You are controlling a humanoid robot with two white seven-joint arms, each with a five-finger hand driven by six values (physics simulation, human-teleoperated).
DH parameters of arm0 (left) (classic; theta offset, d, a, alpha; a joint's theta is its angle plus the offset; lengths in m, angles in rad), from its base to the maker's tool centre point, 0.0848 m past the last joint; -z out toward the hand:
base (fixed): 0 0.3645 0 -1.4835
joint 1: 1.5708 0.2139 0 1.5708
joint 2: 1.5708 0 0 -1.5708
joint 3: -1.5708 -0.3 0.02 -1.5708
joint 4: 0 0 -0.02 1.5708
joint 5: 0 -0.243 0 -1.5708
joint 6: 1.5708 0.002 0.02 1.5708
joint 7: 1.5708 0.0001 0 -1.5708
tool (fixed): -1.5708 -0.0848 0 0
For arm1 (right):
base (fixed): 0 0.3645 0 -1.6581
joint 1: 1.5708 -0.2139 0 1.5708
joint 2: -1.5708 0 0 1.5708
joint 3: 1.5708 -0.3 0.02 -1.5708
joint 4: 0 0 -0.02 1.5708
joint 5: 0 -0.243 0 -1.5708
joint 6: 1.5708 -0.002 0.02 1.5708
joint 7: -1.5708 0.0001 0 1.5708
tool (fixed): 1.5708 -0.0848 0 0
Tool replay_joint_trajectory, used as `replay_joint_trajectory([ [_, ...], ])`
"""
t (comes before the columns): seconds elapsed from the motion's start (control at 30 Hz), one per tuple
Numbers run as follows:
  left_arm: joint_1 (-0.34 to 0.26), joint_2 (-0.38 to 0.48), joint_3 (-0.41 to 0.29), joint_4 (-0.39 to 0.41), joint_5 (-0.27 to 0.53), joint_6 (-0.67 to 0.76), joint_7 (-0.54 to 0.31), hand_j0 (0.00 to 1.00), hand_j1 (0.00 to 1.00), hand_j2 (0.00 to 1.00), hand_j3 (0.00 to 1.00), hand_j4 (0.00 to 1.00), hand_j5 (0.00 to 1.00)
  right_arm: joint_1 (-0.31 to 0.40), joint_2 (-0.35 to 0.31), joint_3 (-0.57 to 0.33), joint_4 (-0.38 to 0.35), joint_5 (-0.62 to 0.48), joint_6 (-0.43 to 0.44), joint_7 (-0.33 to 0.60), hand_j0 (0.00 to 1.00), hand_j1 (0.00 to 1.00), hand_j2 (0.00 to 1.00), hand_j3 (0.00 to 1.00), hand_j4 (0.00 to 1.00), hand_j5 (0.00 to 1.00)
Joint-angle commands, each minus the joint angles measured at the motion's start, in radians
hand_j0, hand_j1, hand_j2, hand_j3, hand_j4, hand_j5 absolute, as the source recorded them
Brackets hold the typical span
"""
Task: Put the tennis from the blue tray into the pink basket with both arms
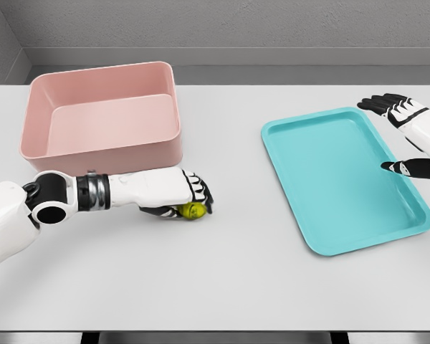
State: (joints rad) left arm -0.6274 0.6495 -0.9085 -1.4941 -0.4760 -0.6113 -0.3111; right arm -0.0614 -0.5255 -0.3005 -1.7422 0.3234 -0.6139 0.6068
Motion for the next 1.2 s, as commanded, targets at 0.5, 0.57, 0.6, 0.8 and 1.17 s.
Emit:
replay_joint_trajectory([
  [0.5, -0.032, 0.004, 0.000, -0.035, 0.008, 0.000, -0.011, 0.50, 0.50, 0.50, 0.50, 0.50, 0.50, 0.000, -0.001, 0.000, -0.005, -0.007, 0.003, -0.001, 1.00, 1.00, 1.00, 1.00, 1.00, 1.00],
  [0.57, -0.038, 0.010, 0.002, -0.048, 0.017, 0.000, -0.011, 0.50, 0.50, 0.50, 0.50, 0.50, 0.50, 0.000, 0.001, 0.000, -0.005, -0.007, 0.003, -0.001, 1.00, 1.00, 1.00, 1.00, 1.00, 1.00],
  [0.6, -0.041, 0.015, 0.003, -0.057, 0.020, 0.000, -0.011, 0.50, 0.50, 0.50, 0.50, 0.50, 0.50, 0.000, -0.001, 0.000, -0.005, -0.007, 0.003, -0.001, 1.00, 1.00, 1.00, 1.00, 1.00, 1.00],
  [0.8, -0.066, 0.032, 0.005, -0.067, 0.042, 0.000, -0.011, 0.50, 0.50, 0.50, 0.50, 0.50, 0.50, 0.000, 0.001, 0.000, -0.005, -0.007, 0.003, -0.001, 1.00, 1.00, 1.00, 1.00, 1.00, 1.00],
  [1.17, -0.130, 0.073, 0.011, -0.086, 0.105, 0.000, -0.011, 0.50, 0.50, 0.50, 0.50, 0.50, 0.50, 0.000, 0.001, 0.000, -0.005, -0.007, 0.003, -0.001, 1.00, 1.00, 1.00, 1.00, 1.00, 1.00],
])
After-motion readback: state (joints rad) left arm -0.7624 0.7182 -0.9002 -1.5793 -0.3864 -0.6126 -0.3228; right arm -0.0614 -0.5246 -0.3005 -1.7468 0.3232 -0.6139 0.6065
